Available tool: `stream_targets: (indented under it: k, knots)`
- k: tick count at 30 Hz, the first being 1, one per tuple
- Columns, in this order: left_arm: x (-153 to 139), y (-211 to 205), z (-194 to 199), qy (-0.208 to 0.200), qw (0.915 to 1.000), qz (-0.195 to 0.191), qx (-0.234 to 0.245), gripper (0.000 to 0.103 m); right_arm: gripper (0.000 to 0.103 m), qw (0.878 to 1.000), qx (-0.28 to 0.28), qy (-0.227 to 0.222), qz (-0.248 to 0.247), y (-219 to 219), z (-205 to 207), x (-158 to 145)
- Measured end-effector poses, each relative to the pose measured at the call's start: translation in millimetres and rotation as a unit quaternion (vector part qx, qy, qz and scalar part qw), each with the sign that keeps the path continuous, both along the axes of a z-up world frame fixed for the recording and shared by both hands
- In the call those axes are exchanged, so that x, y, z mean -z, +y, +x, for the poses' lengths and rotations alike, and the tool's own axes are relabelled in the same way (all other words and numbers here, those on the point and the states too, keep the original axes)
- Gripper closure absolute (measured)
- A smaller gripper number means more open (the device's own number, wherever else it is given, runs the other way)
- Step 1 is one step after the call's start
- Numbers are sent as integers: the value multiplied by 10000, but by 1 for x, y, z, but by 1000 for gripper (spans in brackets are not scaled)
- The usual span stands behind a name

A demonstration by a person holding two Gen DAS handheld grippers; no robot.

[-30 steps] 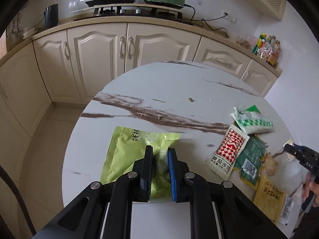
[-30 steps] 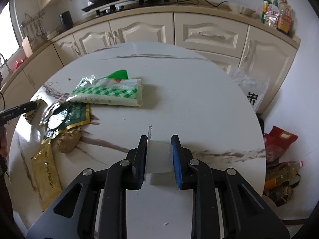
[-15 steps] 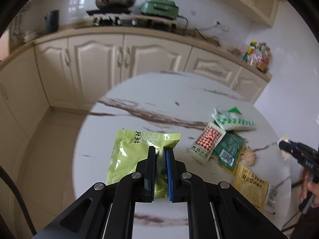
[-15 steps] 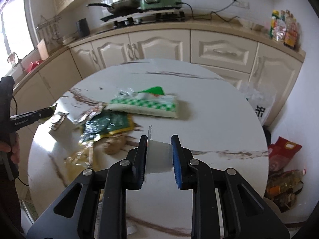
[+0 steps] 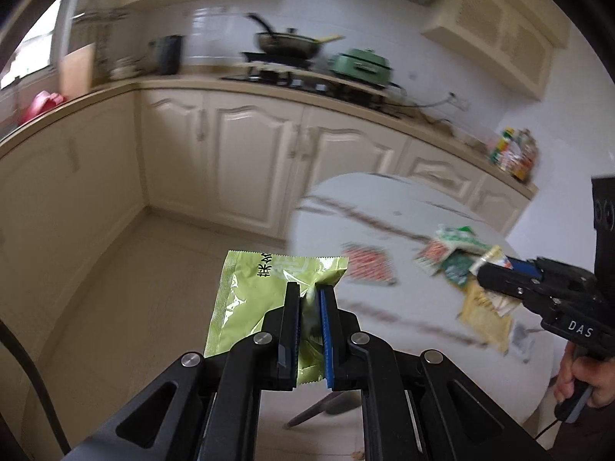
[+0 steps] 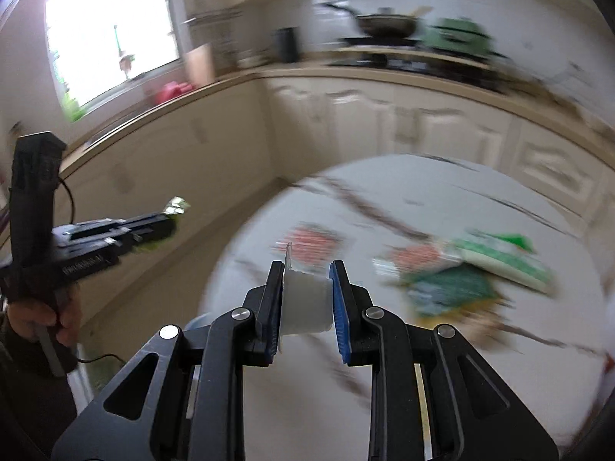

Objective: Collect trash
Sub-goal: 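Carry green packet and white carton over the blue bin and open both tools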

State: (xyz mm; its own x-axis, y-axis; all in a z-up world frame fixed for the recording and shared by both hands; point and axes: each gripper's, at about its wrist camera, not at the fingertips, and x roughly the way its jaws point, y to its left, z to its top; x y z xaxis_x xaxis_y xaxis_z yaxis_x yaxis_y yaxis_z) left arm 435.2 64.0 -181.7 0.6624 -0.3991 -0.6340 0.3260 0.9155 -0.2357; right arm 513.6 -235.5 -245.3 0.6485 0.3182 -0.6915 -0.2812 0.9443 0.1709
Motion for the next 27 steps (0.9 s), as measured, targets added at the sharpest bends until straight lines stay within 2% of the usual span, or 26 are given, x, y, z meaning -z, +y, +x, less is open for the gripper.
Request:
stream_targets:
  k: [4, 7, 9, 13, 17, 19, 21, 25, 27]
  knots:
    - [26, 69, -21, 208, 9983, 92, -539, 97, 81, 9969, -786, -1, 25, 100, 19, 11]
    - [59, 118, -32, 551, 9937, 133, -967, 97, 81, 9915, -1298, 102, -38, 175, 31, 34]
    - [88, 143, -37, 812, 9894, 246, -1178, 97, 81, 9875, -1553, 268, -101, 218, 38, 58]
    - [162, 179, -36, 1603, 9773, 183, -1371, 97, 81, 9785, -1859, 838, -302, 289, 57, 133]
    - [225, 186, -32, 2196, 9668, 151, -1301, 97, 81, 9688, -1859, 1606, -324, 320, 76, 207]
    - [254, 183, -27, 2484, 9605, 257, -1229, 97, 81, 9641, -1787, 1936, -337, 326, 85, 242]
    - [276, 179, -25, 2673, 9562, 240, -1170, 96, 80, 9598, -1734, 2188, -297, 328, 92, 267]
    - [306, 175, -22, 2929, 9497, 208, -1088, 94, 80, 9495, -1702, 2612, -367, 336, 107, 315]
    - [312, 176, -18, 2959, 9483, 216, -1126, 93, 80, 9458, -1714, 2733, -370, 338, 111, 330]
